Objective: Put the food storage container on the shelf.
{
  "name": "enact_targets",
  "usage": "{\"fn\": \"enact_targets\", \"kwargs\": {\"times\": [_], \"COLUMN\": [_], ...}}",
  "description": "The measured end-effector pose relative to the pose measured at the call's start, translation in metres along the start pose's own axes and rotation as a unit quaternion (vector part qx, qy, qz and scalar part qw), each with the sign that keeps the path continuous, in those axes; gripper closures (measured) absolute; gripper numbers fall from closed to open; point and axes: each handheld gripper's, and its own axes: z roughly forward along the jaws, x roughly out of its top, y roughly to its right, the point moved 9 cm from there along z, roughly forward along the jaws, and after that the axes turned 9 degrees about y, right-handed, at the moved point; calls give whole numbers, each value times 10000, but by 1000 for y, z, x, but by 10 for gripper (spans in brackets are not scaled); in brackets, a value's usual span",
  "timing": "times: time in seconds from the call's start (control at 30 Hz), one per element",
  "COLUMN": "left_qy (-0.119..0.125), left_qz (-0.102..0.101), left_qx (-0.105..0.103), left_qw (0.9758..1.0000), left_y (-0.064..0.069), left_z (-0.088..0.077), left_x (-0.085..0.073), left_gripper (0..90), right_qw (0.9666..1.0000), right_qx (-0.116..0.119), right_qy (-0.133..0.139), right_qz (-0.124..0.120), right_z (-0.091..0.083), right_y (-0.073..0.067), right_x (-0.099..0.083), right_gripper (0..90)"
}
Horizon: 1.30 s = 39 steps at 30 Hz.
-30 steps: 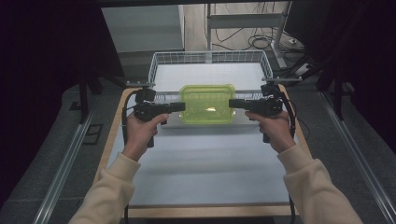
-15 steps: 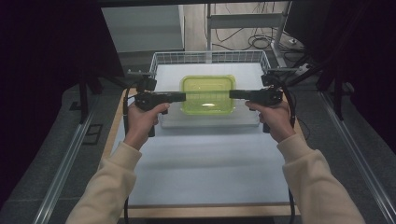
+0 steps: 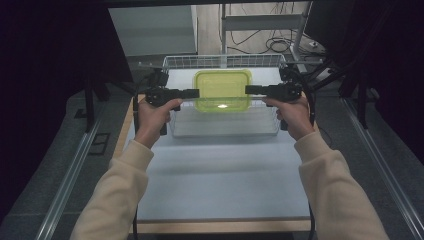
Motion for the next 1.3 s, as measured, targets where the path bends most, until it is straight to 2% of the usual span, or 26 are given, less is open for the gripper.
{"fn": "enact_targets", "kwargs": {"times": [0.3,0.7,0.93,1.27,1.3], "left_qy": [20,25,8,-89,-72], "left_qz": [-61,-74,-158,-187,-239], "left_qx": [-49,17,92,192,197], "left_qw": [10000,10000,9998,9996,9995], "left_y": [-6,-16,-27,-42,-43], "left_z": [12,25,35,45,46], "left_x": [11,22,28,29,29], "left_gripper": [809,808,807,801,801], "right_qw": [9999,9996,9989,9985,9985], "right_qx": [-144,-228,-358,-444,-460], "right_qy": [29,96,145,36,18], "right_qz": [7,115,265,304,302], "right_z": [4,13,22,32,33], "right_y": [8,22,33,40,42], "right_x": [15,23,30,30,30], "right_gripper": [804,804,803,802,802]}}
